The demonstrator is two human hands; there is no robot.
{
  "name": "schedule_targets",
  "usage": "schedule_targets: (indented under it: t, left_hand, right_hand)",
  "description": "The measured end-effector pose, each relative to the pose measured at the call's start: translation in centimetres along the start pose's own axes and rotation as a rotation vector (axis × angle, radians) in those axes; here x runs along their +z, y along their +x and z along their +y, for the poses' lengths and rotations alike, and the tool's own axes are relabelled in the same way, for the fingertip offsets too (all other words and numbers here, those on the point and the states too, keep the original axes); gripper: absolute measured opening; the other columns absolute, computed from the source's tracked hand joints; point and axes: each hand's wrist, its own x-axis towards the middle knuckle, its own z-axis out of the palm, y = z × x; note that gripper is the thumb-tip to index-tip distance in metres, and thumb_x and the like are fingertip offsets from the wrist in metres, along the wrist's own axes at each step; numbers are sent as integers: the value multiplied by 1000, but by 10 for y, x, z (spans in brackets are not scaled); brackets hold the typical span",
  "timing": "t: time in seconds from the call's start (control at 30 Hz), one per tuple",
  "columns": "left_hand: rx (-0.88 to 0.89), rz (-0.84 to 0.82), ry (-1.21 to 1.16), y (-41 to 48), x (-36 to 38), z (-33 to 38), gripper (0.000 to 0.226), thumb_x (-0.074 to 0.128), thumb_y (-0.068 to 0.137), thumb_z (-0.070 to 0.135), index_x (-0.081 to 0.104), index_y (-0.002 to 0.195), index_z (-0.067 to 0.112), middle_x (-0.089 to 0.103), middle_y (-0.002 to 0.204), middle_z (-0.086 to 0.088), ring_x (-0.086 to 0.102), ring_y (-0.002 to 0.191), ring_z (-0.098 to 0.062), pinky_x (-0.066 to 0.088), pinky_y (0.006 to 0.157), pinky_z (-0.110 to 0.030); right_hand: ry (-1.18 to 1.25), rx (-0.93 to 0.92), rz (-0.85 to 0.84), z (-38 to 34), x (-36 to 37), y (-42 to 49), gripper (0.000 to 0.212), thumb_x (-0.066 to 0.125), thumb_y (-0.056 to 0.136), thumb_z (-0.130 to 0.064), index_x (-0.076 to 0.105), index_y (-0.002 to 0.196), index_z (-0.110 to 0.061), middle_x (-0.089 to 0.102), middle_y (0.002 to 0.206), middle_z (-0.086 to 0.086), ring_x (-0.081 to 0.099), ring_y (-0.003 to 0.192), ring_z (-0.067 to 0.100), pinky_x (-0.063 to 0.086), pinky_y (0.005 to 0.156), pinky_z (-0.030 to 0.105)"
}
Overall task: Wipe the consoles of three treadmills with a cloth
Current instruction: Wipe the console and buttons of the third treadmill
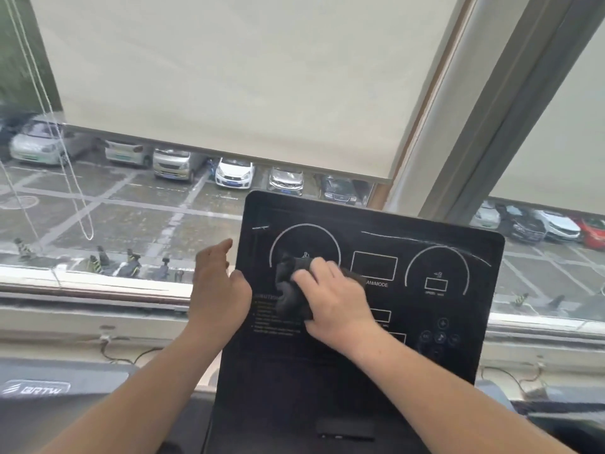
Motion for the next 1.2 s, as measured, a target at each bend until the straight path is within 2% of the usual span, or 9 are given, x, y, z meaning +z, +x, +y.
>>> schedule_targets:
  t: [0.17, 0.27, 0.47, 0.6, 0.8, 0.93, 1.0, 1.1, 1.2]
  left_hand:
    - [-53, -40, -100, 0, -9, -12, 52, 48, 100, 3, 47, 148, 23, 44, 139, 5, 56, 113, -10, 48, 104, -35]
    - [-62, -45, -104, -8, -15, -25, 51, 47, 100, 2, 48, 146, 22, 46, 138, 4, 55, 111, -9, 45, 100, -30]
    - [-86, -91, -78, -35, -25, -65, 52, 51, 98, 1, 48, 147, 20, 47, 137, 6, 56, 113, -11, 46, 105, -35]
    - [-113, -107, -67, -56, -30, -84, 53, 50, 97, 1, 49, 147, 20, 50, 138, 5, 57, 114, -12, 45, 105, -33]
    - [-141, -154, -93, -92, -37, -97, 53, 49, 97, 0, 49, 145, 22, 48, 133, 10, 56, 112, -4, 51, 99, -38]
    - [-175, -186, -74, -115, -47, -114, 54, 49, 97, 1, 48, 145, 26, 46, 134, 13, 55, 114, -1, 52, 99, -36]
    - [-194, -185, -74, -122, -52, -124, 54, 50, 97, -1, 48, 145, 25, 48, 134, 11, 55, 114, -2, 50, 96, -30]
    - [-204, -181, -68, -126, -54, -135, 53, 52, 98, -1, 50, 143, 26, 52, 134, 9, 56, 112, 0, 45, 95, -25]
    - [-216, -186, -64, -134, -51, -142, 50, 53, 98, 2, 51, 142, 26, 53, 132, 10, 56, 112, -2, 43, 95, -24]
  right_hand:
    - [128, 359, 148, 19, -41, 60, 56, 77, 79, -31, 50, 128, -25, 49, 123, 2, 53, 114, 25, 49, 74, 36]
    - [147, 489, 214, -2, -33, 66, 56, 76, 82, -36, 47, 129, -25, 46, 125, 3, 52, 115, 25, 45, 71, 35]
    - [148, 446, 132, -69, 40, -5, 61, 86, 65, -33, 52, 114, -19, 49, 109, 5, 58, 93, 27, 48, 54, 33]
    - [140, 424, 11, -104, 63, -38, 68, 89, 59, -30, 45, 110, -23, 48, 105, 5, 57, 90, 26, 49, 51, 35]
    - [64, 282, -347, -142, 80, -79, 71, 88, 64, -19, 39, 115, -23, 45, 118, 5, 57, 101, 27, 55, 59, 36]
    - [202, 264, -539, -151, 73, -91, 57, 76, 83, -20, 41, 128, -21, 40, 130, 4, 50, 119, 29, 51, 79, 41]
    - [310, 315, -511, -150, 62, -89, 50, 72, 85, -24, 42, 125, -23, 39, 124, -1, 52, 114, 27, 45, 75, 38]
    - [445, 415, -316, -145, 42, -81, 41, 70, 83, -26, 46, 117, -27, 39, 114, -7, 54, 103, 21, 44, 72, 37]
    - [422, 442, -268, -140, 36, -80, 41, 70, 83, -27, 46, 117, -27, 37, 112, -8, 52, 99, 19, 40, 69, 34]
